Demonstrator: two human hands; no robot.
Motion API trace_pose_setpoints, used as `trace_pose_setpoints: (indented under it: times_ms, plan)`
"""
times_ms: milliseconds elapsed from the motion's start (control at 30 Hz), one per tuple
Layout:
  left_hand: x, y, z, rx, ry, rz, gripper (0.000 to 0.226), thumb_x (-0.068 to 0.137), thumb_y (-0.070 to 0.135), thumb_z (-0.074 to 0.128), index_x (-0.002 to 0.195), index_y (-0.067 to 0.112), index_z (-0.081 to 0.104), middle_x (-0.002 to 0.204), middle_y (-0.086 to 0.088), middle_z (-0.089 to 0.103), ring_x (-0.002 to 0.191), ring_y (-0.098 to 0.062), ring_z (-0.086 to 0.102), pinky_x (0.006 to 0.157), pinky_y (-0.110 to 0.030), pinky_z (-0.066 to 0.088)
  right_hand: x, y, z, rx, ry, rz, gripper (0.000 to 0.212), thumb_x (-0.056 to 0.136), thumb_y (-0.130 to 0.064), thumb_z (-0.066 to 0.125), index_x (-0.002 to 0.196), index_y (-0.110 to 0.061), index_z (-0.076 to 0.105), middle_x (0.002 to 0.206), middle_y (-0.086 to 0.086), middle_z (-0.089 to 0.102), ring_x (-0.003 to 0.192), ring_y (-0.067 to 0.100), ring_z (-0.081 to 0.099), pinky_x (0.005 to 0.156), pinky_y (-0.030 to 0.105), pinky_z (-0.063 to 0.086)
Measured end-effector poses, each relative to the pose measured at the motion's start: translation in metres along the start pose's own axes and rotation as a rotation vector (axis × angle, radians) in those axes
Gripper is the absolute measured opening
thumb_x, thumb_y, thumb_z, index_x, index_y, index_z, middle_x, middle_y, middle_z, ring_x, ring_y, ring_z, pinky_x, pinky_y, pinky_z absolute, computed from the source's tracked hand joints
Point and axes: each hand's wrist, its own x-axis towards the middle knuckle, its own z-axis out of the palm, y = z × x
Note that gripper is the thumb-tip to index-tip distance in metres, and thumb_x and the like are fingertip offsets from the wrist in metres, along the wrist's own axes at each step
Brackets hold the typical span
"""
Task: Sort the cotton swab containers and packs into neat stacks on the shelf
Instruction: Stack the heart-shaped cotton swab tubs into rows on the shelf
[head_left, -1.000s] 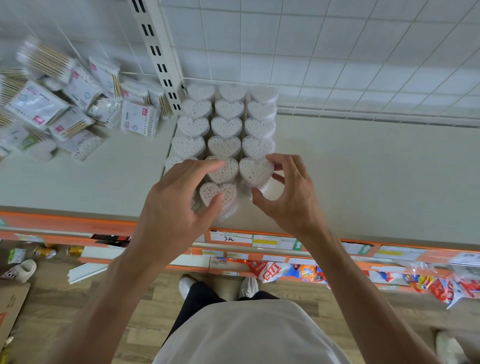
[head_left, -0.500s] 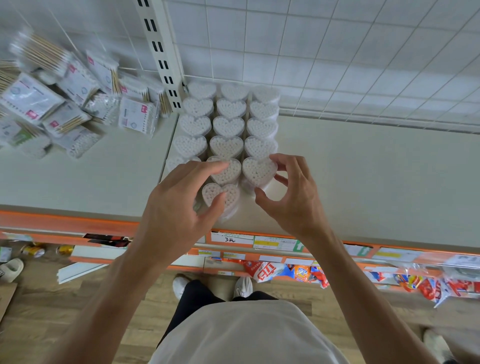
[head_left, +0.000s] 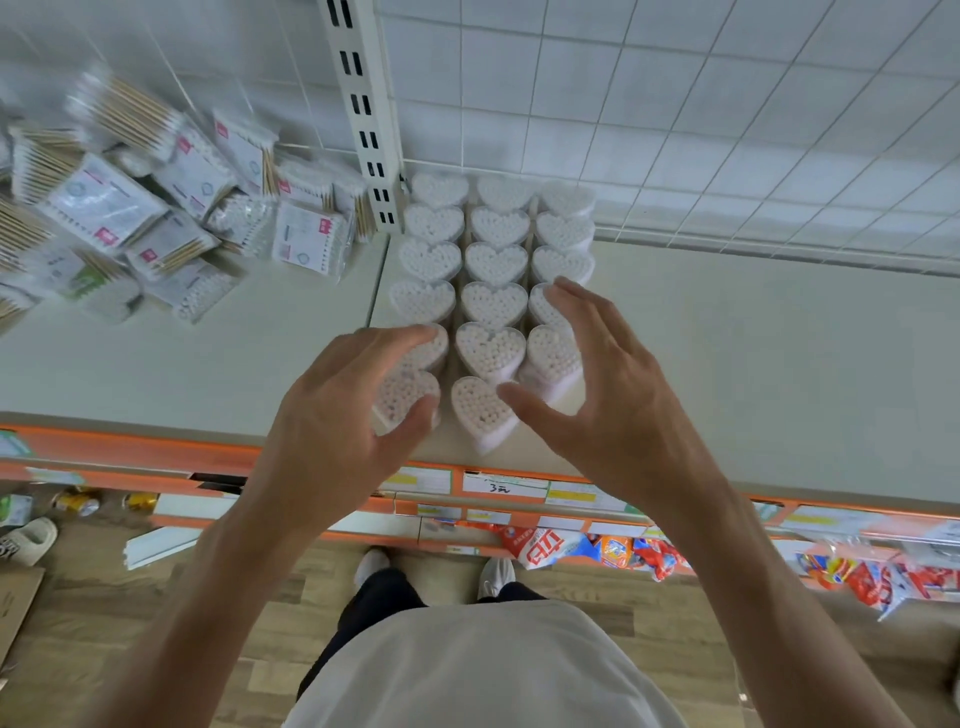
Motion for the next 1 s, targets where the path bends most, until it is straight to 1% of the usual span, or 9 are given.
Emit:
trace_pose_setpoints:
  times_ms: [67,167,233,300,433,567,667,833,1000]
  plan:
    - [-0.004,-0.016,-0.005,0.048,-0.037,-0.038,0.054,0.088,0.035,0.064,0.141,0.023,0.054,0.136,0.008,0.057,0.128,-0.009,0.048,0.105,-0.006,0.026,0.012,-0.016,0.009,-0.035,-0.084,-0.062,0.087,0.084,-0.047,0.076,0.153,-0.011,0.037,0.161,0.000,0.032,0.148,0.012,0.027,0.115,0.008,0.015]
    - [-0.007,-0.040,-0.020,0.099,-0.051,-0.049,0.059,0.092,0.050,0.054,0.146,0.029,0.047,0.150,0.003,0.049,0.144,-0.011,0.032,0.115,-0.033,0.027,0.030,-0.044,0.026,-0.095,-0.160,-0.135,0.092,0.083,-0.051,0.075,0.155,-0.012,0.033,0.164,-0.001,0.025,0.151,0.011,0.021,0.120,0.024,0.022]
    - [-0.009,-0.058,-0.038,0.105,-0.058,-0.052,0.061,0.092,0.056,0.048,0.148,0.031,0.045,0.155,0.002,0.043,0.148,-0.010,0.025,0.116,-0.038,0.024,0.041,-0.065,0.040,-0.125,-0.194,-0.155,0.092,0.086,-0.055,0.071,0.157,-0.016,0.028,0.166,-0.004,0.020,0.152,0.008,0.014,0.120,0.025,0.017]
    - [-0.013,-0.079,-0.059,0.118,-0.059,-0.073,0.063,0.092,0.059,0.045,0.150,0.033,0.043,0.157,0.002,0.039,0.149,-0.008,0.021,0.117,-0.035,0.019,0.055,-0.086,0.056,-0.156,-0.217,-0.184,0.090,0.089,-0.055,0.067,0.158,-0.017,0.024,0.166,-0.005,0.017,0.152,0.007,0.011,0.119,0.020,0.011]
    - [-0.033,-0.129,-0.101,0.148,-0.075,-0.163,0.066,0.090,0.058,0.049,0.152,0.038,0.037,0.161,0.005,0.032,0.149,-0.004,0.014,0.116,-0.031,0.013,0.081,-0.133,0.095,-0.152,-0.203,-0.205,0.078,0.094,-0.052,0.062,0.157,-0.020,0.029,0.164,-0.008,0.024,0.149,0.004,0.021,0.115,0.017,0.015]
    - [-0.056,-0.182,-0.134,0.186,-0.087,-0.216,0.064,0.093,0.049,0.057,0.152,0.036,0.037,0.160,0.000,0.035,0.151,-0.017,0.021,0.116,-0.035,0.018,0.103,-0.173,0.141,-0.154,-0.253,-0.211,0.076,0.096,-0.051,0.058,0.157,-0.018,0.028,0.164,-0.005,0.025,0.150,0.008,0.021,0.117,0.021,0.016]
    - [-0.069,-0.211,-0.156,0.185,-0.089,-0.263,0.065,0.094,0.045,0.061,0.153,0.035,0.036,0.160,-0.001,0.034,0.152,-0.019,0.020,0.117,-0.035,0.015,0.119,-0.197,0.171,-0.212,-0.317,-0.214,0.077,0.097,-0.051,0.057,0.158,-0.017,0.023,0.165,-0.004,0.022,0.150,0.012,0.021,0.119,0.027,0.020]
    - [-0.086,-0.245,-0.186,0.179,-0.099,-0.314,0.069,0.090,0.061,0.046,0.154,0.038,0.032,0.163,0.000,0.028,0.153,-0.019,0.015,0.118,-0.044,0.019,0.144,-0.233,0.217,-0.277,-0.377,-0.205,0.076,0.095,-0.044,0.062,0.155,-0.015,0.027,0.162,0.001,0.030,0.147,0.019,0.031,0.114,0.035,0.032]
    - [-0.111,-0.276,-0.207,0.286,-0.092,-0.326,0.066,0.096,0.066,0.034,0.154,0.037,0.032,0.164,-0.005,0.026,0.154,-0.024,0.011,0.123,-0.049,0.017,0.165,-0.265,0.269,-0.347,-0.358,-0.189,0.059,0.094,-0.039,0.060,0.142,-0.014,0.039,0.147,0.003,0.043,0.133,0.025,0.044,0.097,0.040,0.044]
